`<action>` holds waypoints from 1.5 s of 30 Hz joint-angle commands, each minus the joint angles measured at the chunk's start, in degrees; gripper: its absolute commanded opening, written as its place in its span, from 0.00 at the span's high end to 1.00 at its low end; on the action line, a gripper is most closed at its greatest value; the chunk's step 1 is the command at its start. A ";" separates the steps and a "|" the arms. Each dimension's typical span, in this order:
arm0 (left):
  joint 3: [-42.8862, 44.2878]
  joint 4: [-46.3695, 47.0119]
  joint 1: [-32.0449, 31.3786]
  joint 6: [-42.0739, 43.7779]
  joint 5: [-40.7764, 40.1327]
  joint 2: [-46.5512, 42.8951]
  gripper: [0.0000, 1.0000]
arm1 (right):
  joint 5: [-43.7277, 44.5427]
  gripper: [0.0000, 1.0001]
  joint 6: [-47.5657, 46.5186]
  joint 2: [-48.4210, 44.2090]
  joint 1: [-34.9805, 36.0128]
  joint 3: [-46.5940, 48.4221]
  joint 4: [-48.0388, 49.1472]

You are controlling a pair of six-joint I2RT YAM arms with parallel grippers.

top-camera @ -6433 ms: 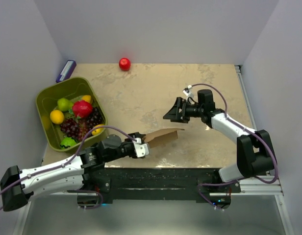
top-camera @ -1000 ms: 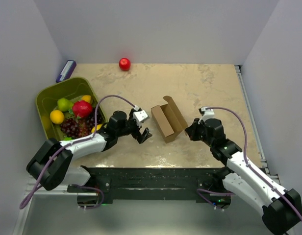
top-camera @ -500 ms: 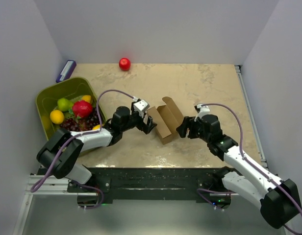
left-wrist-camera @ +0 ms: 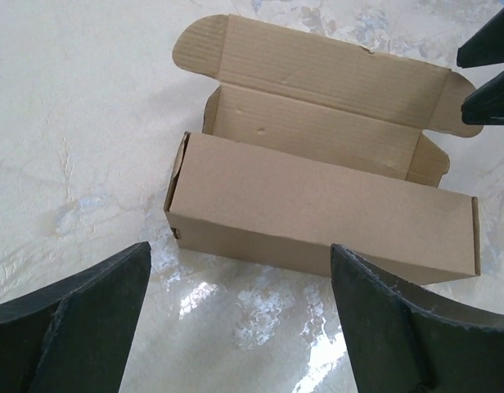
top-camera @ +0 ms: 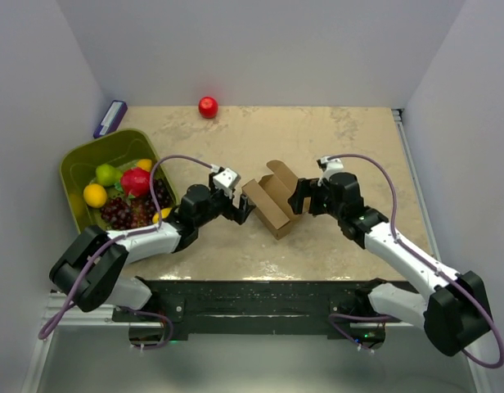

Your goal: Fold the paper box

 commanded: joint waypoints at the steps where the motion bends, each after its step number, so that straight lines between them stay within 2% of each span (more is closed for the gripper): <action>1: -0.27 0.51 -0.18 -0.76 -2.28 -0.86 0.08 | -2.44 0.05 -1.55 1.93 -0.50 2.43 4.55; 4: -0.88 -0.20 -0.18 -1.37 -2.45 -1.74 0.08 | -3.48 0.03 -2.95 3.78 -2.78 4.36 4.56; 8: -1.77 -0.73 -0.27 -1.81 -3.15 -3.41 0.08 | -11.38 0.01 -3.83 5.80 -8.49 7.08 7.36; 9: -1.85 -0.99 -0.18 -1.99 -3.15 -3.41 0.08 | -15.75 0.01 -4.62 8.33 -10.42 9.26 7.11; 12: -1.50 -1.17 -0.18 -2.69 -2.37 -1.40 0.10 | -20.69 0.01 -8.75 16.05 -11.92 12.61 7.72; 19: -1.59 2.96 -0.18 -3.83 -0.87 2.21 0.16 | -25.90 0.04 -13.06 29.69 -12.72 19.12 6.41; 26: -0.54 7.53 -0.27 -5.15 1.15 7.39 0.17 | -25.45 0.06 -15.53 33.39 -12.81 19.30 5.00; 27: -0.27 7.88 -0.18 -5.24 1.24 8.27 0.18 | -26.16 0.08 -15.61 33.75 -12.72 19.39 5.00; 30: 1.22 8.67 -0.27 -5.24 1.59 10.73 0.18 | -29.32 0.21 -14.91 33.76 -12.81 19.31 5.43; 31: 1.92 9.28 -0.18 -5.33 1.59 11.17 0.18 | -29.68 0.30 -14.56 33.32 -12.72 19.04 5.78; 34: 3.24 10.34 -0.18 -5.42 1.50 13.54 0.18 | -31.26 0.40 -14.03 30.86 -12.55 18.16 6.49; 45: 4.47 10.87 -0.18 -5.59 1.15 17.07 0.18 | -35.13 0.62 -8.42 24.27 -9.47 13.16 9.56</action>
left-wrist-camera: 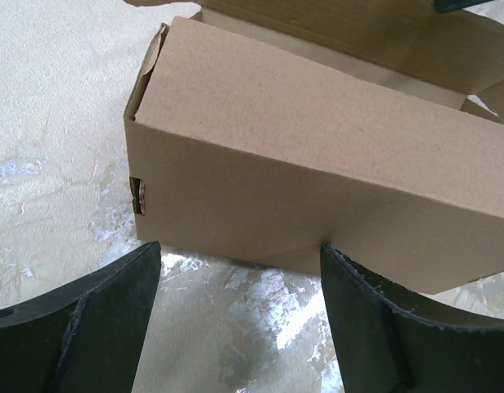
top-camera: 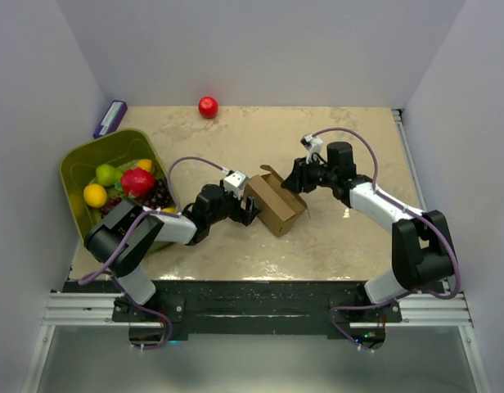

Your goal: Fold the paper box

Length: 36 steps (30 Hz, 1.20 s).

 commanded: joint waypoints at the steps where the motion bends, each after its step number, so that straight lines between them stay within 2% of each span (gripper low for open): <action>1: 1.33 3.40 -0.14 -1.11 -0.22 0.41 0.18 | -3.57 0.66 4.44 -3.23 1.13 -2.36 4.25; 7: 0.98 4.10 -0.40 -1.46 -0.13 1.03 0.18 | -2.96 0.71 6.91 -8.50 4.11 -2.46 4.53; 18: 0.10 6.03 -1.10 -1.90 0.39 1.20 0.18 | -3.67 0.73 11.04 -8.51 6.76 -4.04 7.34; 20: -1.04 6.12 -1.10 -2.08 -0.22 -0.28 0.17 | 0.27 0.65 11.57 -9.30 6.84 -2.82 4.19; 21: -1.57 6.03 -1.02 -2.17 -0.48 -1.16 0.16 | 5.60 0.53 11.57 -9.83 6.76 -1.85 -0.44; 23: -2.45 4.81 -1.02 -2.08 -1.71 -4.83 0.13 | 12.22 0.42 13.14 -10.79 6.06 0.70 -5.12; 24: -2.45 3.85 -1.02 -1.91 -2.07 -6.34 0.12 | 14.25 0.32 14.02 -12.19 5.79 0.79 -7.49; 27: -0.79 -1.95 -0.93 -1.03 -4.61 -11.88 0.09 | 20.14 0.22 19.11 -15.27 4.56 -0.87 -9.35; 31: 6.06 -10.47 0.12 -1.81 -6.29 -13.74 0.07 | 25.78 0.18 26.41 -20.62 3.60 -6.57 -11.56; 36: 18.18 -14.71 1.00 -0.42 -5.32 -7.60 0.06 | 31.31 0.16 35.72 -25.82 2.63 -14.05 -11.39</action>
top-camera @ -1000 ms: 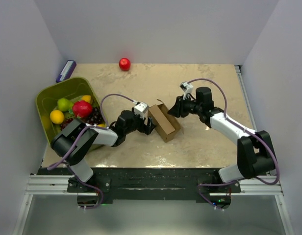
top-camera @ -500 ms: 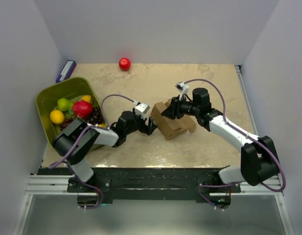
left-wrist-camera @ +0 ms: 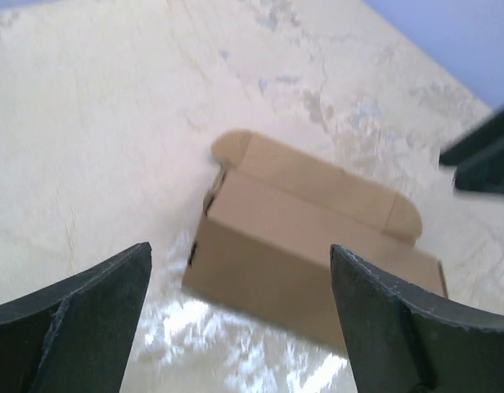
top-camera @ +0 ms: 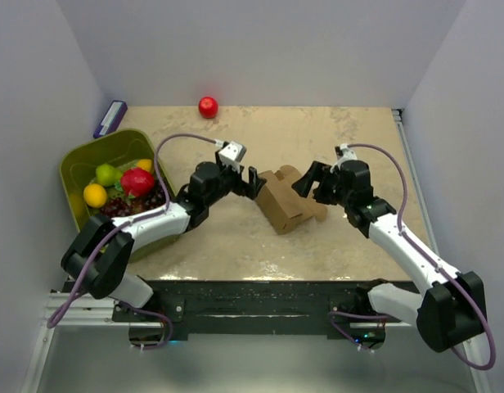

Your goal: Fold the paper box

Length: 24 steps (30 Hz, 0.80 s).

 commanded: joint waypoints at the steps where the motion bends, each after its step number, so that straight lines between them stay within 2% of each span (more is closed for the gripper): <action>1: 10.06 -3.28 0.83 1.51 -0.69 5.04 0.06 | 7.78 0.16 10.97 -3.90 -0.76 -6.71 -1.92; 5: 20.07 -3.54 1.00 5.38 -1.91 14.43 0.05 | 9.19 0.16 20.18 -9.08 -1.11 -14.27 1.24; 9: 25.10 -3.63 1.62 7.84 -2.10 19.99 0.04 | 10.68 0.17 27.14 -14.44 -1.20 -19.54 3.79; 13: 27.83 -3.18 3.55 6.53 2.11 23.58 0.02 | 13.31 0.19 32.85 -16.21 -1.11 -23.41 6.78; 17: 32.83 -6.35 4.87 5.56 7.39 27.28 0.02 | 13.76 0.22 36.73 -12.62 -1.20 -26.50 12.40; 24: 34.34 -8.99 4.87 6.53 8.89 30.01 0.02 | 12.09 0.28 36.56 -4.09 -1.20 -25.97 19.08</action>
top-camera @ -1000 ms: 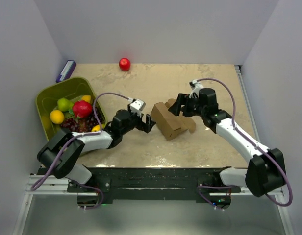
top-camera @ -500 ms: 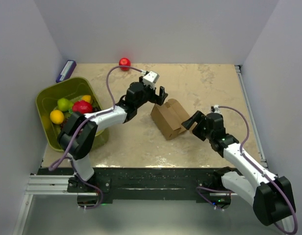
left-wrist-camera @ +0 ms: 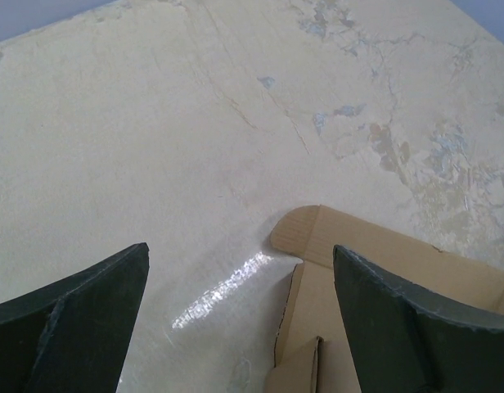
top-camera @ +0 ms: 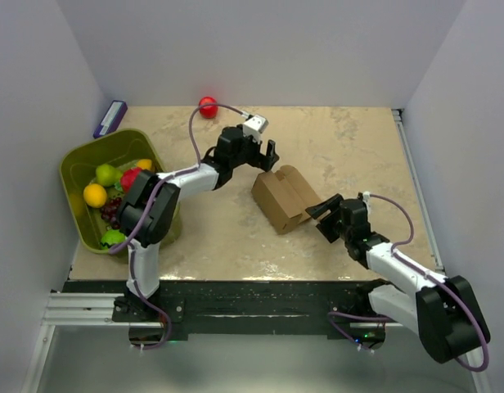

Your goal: Fold the paper box

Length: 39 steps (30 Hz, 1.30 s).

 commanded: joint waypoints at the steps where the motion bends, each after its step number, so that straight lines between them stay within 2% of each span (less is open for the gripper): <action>1: 1.27 -0.40 -0.18 0.89 2.67 0.42 0.02 | 0.72 0.29 2.05 2.58 -0.20 0.15 7.48; 8: -5.67 4.34 -0.18 -1.92 3.37 -2.92 0.02 | 0.11 0.44 0.03 7.59 -0.20 1.55 9.59; 12: -9.18 6.28 -0.26 -3.94 4.33 -4.41 0.02 | -0.94 0.48 -0.59 11.97 0.15 2.08 11.70; 15: -13.23 9.52 -0.26 -5.26 4.25 -7.04 0.02 | -1.21 0.57 -1.29 14.00 0.59 2.35 13.28; 16: -14.54 10.58 -0.18 -5.44 4.07 -7.75 0.02 | -1.56 0.68 -1.90 14.36 0.77 2.78 13.63; 18: -15.43 10.85 -0.26 -5.44 3.81 -9.07 0.02 | -1.91 0.81 -3.13 14.71 1.21 3.49 14.77; 19: -15.69 10.33 -0.26 -5.44 3.63 -10.55 0.02 | -1.91 0.91 -4.88 14.89 1.30 4.36 14.96; 21: -15.43 9.19 -0.09 -5.35 3.20 -13.36 0.02 | -1.91 0.99 -7.52 14.54 1.47 5.59 16.09; 25: -16.22 5.67 0.44 -5.44 2.93 -19.96 0.02 | -1.91 1.00 -18.31 11.74 1.39 7.44 19.61; 28: -19.90 5.31 1.23 -5.88 2.31 -26.46 0.02 | -6.03 1.00 -27.09 10.67 1.39 7.97 25.84; 33: -29.38 6.54 1.67 -5.97 -0.49 -36.03 0.01 | -17.09 1.00 -42.14 13.48 1.47 11.92 30.33; 36: -35.01 7.94 2.11 -6.23 -3.13 -39.47 0.00 | -24.91 1.00 -51.64 15.24 1.56 12.45 32.79; 39: -39.06 9.00 2.99 -7.11 -3.22 -40.27 0.00 | -27.66 1.00 -58.14 15.94 1.47 13.15 32.45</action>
